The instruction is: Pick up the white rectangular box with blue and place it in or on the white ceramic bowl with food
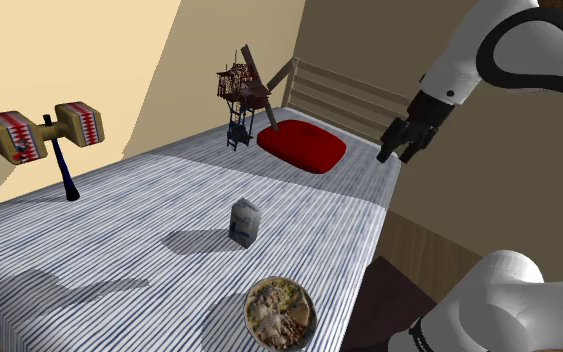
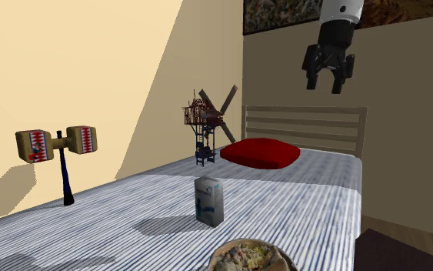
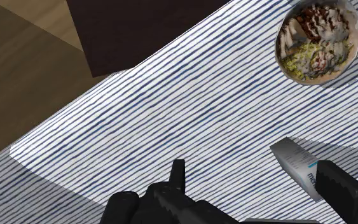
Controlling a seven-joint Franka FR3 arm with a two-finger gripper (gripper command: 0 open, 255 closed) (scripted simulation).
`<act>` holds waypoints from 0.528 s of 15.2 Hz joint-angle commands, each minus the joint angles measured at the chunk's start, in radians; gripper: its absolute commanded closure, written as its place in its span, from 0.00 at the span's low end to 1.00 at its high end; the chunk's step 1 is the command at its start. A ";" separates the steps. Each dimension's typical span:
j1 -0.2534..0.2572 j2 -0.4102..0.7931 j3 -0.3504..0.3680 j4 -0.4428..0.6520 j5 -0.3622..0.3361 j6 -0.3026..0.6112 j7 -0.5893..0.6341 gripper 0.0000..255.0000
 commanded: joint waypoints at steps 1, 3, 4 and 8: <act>0.000 0.000 0.000 0.000 0.000 0.000 0.000 0.00; 0.013 0.039 0.018 -0.023 0.007 0.065 0.001 0.00; 0.020 0.060 0.027 -0.033 0.010 0.097 0.002 0.00; 0.046 0.157 0.064 -0.060 0.021 0.225 0.006 0.00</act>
